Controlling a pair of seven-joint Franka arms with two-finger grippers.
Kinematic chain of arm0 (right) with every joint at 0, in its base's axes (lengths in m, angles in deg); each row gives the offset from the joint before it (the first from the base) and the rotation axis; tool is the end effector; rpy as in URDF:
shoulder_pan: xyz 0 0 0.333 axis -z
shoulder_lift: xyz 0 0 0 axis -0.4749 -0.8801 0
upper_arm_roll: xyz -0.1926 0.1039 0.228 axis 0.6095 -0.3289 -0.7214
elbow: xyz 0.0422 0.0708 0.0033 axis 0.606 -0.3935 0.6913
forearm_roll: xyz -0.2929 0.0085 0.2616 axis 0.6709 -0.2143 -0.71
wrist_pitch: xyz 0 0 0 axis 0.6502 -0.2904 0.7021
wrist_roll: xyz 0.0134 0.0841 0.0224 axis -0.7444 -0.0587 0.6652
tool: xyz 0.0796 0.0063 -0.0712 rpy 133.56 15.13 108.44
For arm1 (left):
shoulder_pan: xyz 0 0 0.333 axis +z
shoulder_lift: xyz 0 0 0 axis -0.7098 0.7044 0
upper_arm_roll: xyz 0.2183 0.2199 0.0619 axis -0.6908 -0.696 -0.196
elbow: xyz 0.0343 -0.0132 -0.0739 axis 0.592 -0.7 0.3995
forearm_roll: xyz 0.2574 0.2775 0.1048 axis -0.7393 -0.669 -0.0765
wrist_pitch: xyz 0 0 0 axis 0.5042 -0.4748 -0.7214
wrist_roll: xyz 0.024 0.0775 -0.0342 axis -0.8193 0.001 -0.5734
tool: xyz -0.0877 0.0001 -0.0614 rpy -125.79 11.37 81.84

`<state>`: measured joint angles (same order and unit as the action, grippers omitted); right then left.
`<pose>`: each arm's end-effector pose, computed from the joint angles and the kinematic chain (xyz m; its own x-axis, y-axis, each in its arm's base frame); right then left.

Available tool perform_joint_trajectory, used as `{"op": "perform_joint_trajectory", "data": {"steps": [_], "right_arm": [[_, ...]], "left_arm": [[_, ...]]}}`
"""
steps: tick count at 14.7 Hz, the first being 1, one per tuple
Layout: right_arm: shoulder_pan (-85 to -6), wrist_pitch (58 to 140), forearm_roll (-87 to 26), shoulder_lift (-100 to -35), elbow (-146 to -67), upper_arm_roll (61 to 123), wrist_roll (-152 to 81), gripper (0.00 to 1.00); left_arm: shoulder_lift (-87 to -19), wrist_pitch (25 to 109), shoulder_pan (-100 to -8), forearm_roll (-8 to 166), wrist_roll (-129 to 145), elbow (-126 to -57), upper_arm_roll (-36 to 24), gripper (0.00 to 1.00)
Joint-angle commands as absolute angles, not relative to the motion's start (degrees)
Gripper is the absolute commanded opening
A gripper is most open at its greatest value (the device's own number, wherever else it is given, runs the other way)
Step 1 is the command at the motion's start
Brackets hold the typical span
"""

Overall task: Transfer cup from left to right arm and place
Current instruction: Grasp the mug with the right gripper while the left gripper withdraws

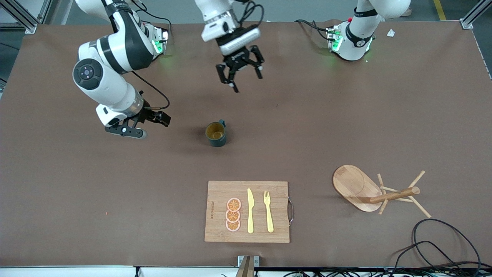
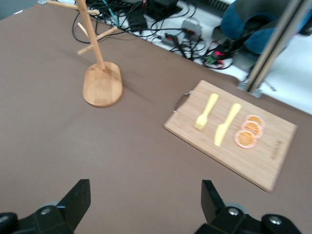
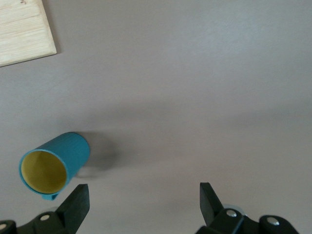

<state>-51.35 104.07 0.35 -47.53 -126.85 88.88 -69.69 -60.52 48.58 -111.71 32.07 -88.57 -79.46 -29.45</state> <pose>0.5153 0.2010 0.3921 0.9760 -0.2011 -0.0832 -0.2059 -0.9771 -0.0531 0.3572 -0.5437 0.4909 0.6450 0.4260 0.6345 0.5587 -0.8293 -0.0112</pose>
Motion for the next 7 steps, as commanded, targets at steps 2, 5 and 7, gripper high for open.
{"op": "perform_joint_trajectory", "data": {"steps": [2, 5, 7], "right_arm": [[-56.46, 110.53, -0.39, -50.33, -128.60, 89.28, -75.69, 1.00], [-59.54, 115.54, -0.39, -53.66, -128.51, 89.28, -81.66, 1.00], [-60.78, 118.27, -0.39, -55.95, -128.33, 89.28, -84.39, 1.00]], "left_arm": [[-65.42, 49.78, -100.88, 39.36, -73.37, -81.65, -28.79, 1.00], [-68.67, 49.17, -91.92, 46.38, -60.46, -81.57, -28.87, 1.00], [-71.04, 47.24, -85.77, 50.69, -50.80, -81.13, -28.87, 1.00]]}}
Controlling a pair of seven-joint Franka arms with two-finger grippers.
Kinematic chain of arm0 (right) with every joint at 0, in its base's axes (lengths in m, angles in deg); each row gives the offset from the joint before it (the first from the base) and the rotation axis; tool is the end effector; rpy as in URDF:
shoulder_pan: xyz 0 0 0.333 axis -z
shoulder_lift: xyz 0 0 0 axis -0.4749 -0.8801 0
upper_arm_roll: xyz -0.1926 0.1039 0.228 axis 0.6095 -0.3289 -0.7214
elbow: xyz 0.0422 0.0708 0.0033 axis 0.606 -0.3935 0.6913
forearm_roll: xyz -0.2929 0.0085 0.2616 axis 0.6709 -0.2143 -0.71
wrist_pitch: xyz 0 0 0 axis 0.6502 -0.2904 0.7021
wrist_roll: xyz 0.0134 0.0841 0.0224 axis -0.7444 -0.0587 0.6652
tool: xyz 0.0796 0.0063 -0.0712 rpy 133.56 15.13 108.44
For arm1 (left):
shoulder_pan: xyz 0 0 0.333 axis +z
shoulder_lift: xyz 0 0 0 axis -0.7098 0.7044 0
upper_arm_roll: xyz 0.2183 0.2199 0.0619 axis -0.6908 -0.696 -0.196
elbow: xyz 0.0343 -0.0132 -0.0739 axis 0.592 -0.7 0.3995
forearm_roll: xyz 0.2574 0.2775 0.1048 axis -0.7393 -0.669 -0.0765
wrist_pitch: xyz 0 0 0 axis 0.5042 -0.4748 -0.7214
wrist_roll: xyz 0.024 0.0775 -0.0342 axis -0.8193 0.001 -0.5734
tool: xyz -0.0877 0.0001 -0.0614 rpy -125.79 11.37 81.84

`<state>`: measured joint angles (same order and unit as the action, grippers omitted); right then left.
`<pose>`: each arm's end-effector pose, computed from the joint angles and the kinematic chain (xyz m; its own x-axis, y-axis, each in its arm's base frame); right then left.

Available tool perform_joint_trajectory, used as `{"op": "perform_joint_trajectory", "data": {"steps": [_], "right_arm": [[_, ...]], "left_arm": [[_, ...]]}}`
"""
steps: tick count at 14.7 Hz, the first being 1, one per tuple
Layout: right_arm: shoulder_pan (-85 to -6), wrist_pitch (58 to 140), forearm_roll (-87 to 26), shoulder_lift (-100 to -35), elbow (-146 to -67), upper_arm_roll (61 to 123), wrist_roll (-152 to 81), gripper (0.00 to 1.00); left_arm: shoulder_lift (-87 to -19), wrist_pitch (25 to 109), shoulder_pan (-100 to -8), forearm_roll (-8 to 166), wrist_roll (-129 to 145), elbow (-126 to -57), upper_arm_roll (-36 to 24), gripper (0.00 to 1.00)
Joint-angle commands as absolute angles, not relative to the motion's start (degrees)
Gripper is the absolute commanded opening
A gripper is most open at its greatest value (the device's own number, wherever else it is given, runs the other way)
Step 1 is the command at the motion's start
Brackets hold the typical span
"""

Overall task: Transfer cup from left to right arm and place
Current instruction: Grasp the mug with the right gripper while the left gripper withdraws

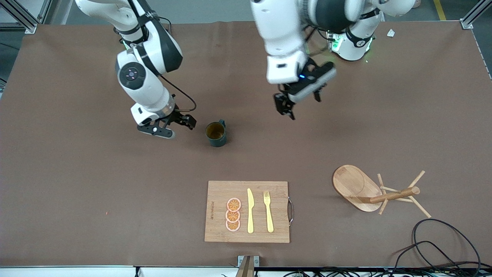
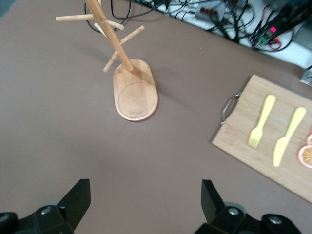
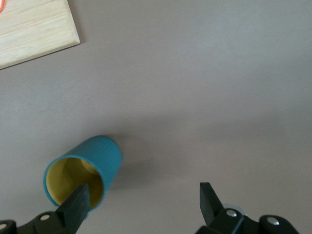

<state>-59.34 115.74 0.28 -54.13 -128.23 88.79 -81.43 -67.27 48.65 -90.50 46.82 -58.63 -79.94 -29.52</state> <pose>0.4997 0.2781 0.3341 0.9596 -0.2790 -0.0358 -0.2809 -0.9573 -0.0681 0.4990 -0.3749 0.5488 0.8174 0.4323 0.3808 0.5136 -0.8462 -0.1418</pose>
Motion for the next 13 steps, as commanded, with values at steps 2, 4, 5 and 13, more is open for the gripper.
{"op": "perform_joint_trajectory", "data": {"steps": [2, 4, 5, 13], "right_arm": [[-61.83, 120.99, -0.39, -57.97, -128.33, 89.28, -85.72, 1.00], [-63.23, 123.72, -0.39, -59.99, -128.33, 89.28, -86.77, 0.99], [-63.94, 125.21, -0.39, -61.13, -128.16, 89.28, -88.08, 0.99], [-67.20, 128.48, -0.30, -64.22, -128.24, 89.37, -88.45, 0.82]], "left_arm": [[-72.45, 45.66, -80.58, 52.73, -40.25, -79.65, -28.87, 1.00], [-72.55, 43.55, -75.13, 57.71, -31.62, -76.83, -28.96, 1.00], [-72.55, 42.93, -72.49, 59.74, -28.63, -75.86, -28.87, 1.00], [-76.41, 36.44, -57.88, 70.14, -2.42, -76.03, -27.91, 1.00]]}}
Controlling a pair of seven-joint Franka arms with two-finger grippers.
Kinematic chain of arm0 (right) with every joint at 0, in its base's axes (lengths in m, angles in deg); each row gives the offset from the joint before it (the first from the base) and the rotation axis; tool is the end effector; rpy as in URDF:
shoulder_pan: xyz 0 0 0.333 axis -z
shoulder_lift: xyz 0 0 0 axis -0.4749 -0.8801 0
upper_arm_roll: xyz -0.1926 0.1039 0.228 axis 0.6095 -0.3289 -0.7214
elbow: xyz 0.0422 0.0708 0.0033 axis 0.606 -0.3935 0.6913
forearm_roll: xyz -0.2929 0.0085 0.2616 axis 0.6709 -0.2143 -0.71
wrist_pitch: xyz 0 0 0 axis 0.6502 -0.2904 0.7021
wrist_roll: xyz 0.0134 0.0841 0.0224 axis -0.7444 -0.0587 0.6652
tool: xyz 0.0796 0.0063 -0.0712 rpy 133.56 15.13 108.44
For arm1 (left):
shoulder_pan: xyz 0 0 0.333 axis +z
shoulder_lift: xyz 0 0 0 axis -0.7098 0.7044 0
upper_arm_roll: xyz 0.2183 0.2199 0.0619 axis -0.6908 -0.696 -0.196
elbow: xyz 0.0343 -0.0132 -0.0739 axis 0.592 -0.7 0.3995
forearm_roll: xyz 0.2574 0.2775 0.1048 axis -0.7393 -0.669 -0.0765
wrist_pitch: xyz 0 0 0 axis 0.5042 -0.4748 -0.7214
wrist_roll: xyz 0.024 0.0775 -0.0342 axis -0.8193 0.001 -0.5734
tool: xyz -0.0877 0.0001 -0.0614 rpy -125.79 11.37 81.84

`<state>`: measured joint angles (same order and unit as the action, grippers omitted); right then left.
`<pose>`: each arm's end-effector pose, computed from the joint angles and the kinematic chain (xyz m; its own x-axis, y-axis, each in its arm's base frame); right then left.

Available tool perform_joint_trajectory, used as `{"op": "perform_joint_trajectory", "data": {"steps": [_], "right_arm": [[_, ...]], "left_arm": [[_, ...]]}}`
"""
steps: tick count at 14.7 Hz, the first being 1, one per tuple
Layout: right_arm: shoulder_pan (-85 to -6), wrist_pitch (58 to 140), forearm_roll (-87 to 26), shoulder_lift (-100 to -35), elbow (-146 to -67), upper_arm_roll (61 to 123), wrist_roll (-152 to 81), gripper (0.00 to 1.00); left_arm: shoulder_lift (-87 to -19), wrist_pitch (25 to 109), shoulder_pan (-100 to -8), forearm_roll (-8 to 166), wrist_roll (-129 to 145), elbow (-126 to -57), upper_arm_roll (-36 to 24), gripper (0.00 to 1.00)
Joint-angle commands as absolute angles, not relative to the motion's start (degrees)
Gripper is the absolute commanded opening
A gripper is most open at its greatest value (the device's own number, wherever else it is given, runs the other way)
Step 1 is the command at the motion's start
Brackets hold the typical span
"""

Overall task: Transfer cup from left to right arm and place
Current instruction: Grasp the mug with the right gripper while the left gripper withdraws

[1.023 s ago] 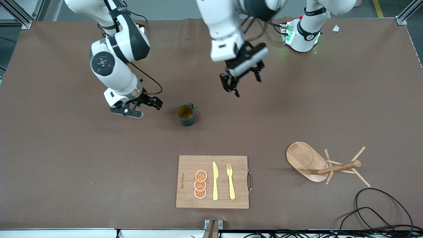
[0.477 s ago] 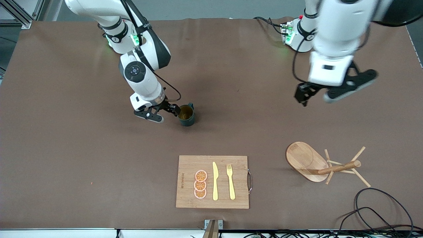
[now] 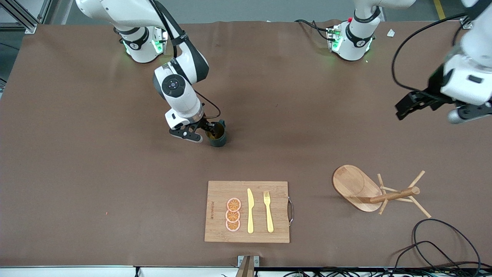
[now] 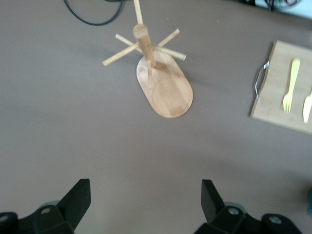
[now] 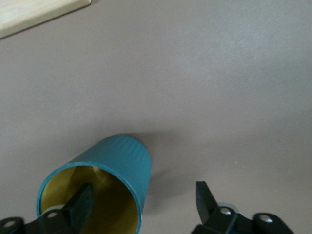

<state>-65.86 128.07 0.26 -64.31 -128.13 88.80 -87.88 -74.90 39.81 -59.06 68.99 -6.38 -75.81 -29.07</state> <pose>0.4795 0.3393 0.2515 0.9566 -0.2913 -0.0016 -0.2905 -0.9536 -0.0798 0.5679 -0.0882 0.6408 0.9774 0.2069 0.0440 0.2074 -0.9782 -0.0076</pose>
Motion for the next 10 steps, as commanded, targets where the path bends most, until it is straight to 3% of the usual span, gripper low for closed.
{"op": "perform_joint_trajectory", "data": {"steps": [1, 4, 8, 10], "right_arm": [[-67.55, 128.30, -0.30, -64.22, -128.33, 89.37, -88.44, 0.74], [-68.43, 128.48, -0.22, -65.18, -128.33, 89.37, -88.36, 0.54], [-68.43, 128.39, -0.04, -65.28, -128.24, 89.37, -88.01, 0.08], [-68.43, 128.39, 0.75, -65.19, -128.16, 89.37, -87.22, 0.01]], "left_arm": [[-77.11, 35.46, -55.96, 70.40, -0.58, -76.46, -27.56, 1.00], [-80.09, 36.93, -47.62, 70.58, 8.30, -82.25, -21.87, 1.00], [-84.85, 41.60, -40.57, 72.34, 7.97, -89.83, -14.74, 1.00], [-85.03, 41.52, -38.99, 72.16, 7.62, -89.57, -13.23, 1.00]]}}
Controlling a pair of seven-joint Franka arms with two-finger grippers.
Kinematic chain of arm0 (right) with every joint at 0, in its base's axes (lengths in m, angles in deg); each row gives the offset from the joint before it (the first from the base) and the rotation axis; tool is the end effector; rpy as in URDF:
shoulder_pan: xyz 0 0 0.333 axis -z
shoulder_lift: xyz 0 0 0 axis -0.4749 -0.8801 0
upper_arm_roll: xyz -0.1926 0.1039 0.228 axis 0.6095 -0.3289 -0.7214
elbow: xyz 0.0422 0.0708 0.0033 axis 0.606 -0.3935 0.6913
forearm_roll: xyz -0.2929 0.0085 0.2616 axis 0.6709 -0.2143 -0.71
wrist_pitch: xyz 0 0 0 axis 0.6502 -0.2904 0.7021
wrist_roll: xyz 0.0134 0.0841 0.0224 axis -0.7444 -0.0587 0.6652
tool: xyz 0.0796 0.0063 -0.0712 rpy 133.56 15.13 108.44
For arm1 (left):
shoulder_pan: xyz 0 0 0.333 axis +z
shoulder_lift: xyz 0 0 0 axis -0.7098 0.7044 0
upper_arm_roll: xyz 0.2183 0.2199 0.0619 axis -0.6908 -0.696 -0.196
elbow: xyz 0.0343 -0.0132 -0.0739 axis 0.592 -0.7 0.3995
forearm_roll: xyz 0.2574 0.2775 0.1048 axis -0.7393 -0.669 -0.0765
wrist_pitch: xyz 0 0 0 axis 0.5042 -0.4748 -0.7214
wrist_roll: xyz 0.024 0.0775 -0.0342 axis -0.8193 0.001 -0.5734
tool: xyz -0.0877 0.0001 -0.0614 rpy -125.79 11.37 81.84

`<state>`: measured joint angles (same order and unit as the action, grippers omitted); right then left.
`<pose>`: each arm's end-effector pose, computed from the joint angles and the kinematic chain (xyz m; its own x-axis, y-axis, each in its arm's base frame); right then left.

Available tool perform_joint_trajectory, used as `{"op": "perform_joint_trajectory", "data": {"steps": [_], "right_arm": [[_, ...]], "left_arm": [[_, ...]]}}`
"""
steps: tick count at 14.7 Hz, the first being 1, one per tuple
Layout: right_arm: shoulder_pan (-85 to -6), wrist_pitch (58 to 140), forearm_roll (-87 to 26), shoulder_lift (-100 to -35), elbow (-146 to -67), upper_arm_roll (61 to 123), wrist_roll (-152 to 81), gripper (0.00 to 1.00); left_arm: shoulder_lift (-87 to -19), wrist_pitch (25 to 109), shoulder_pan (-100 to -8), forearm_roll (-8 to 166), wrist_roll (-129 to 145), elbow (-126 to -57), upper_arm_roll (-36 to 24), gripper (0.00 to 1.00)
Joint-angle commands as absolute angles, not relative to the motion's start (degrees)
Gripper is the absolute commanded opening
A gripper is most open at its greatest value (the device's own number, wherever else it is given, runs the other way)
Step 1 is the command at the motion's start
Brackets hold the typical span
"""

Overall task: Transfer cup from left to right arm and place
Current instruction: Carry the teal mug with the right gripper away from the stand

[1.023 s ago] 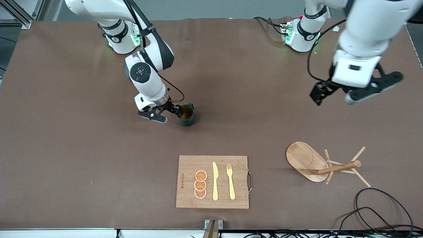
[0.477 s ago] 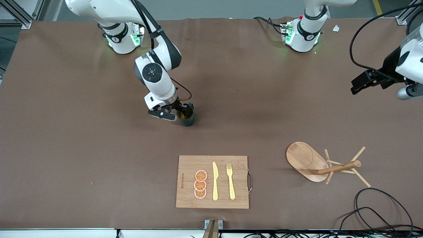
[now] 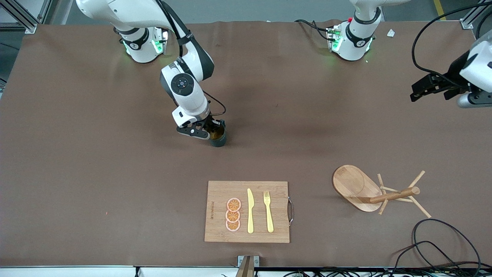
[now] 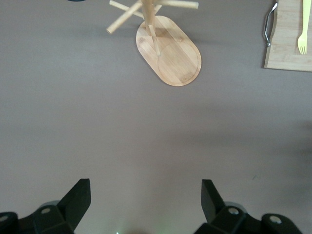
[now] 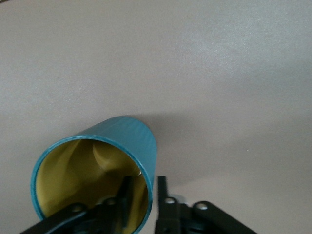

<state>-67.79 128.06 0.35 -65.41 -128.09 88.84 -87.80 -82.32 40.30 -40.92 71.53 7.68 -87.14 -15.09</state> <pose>0.4669 0.3540 0.2405 0.9663 -0.2571 -0.0114 -0.2573 -0.9642 -0.0639 0.5316 -0.0489 0.6196 0.9991 0.0362 -0.0242 0.0366 -0.9992 0.0148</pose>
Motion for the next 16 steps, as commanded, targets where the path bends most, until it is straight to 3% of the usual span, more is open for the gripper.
{"op": "perform_joint_trajectory", "data": {"steps": [1, 8, 16], "right_arm": [[-68.43, 128.13, 1.97, -65.19, -128.16, 89.45, -84.52, 0.00], [-62.64, 120.32, 2.51, -62.03, -128.07, 89.81, -49.82, 0.00], [-46.65, 115.56, 5.05, -58.07, -128.60, 89.98, -6.23, 0.00]], "left_arm": [[-85.11, 41.52, -39.06, 71.90, 7.44, -89.56, -13.14, 1.00], [-85.03, 42.74, -39.06, 69.45, 7.53, -89.48, -13.14, 1.00], [-85.20, 43.89, -38.89, 69.08, 7.18, -90.00, -12.44, 1.00]]}}
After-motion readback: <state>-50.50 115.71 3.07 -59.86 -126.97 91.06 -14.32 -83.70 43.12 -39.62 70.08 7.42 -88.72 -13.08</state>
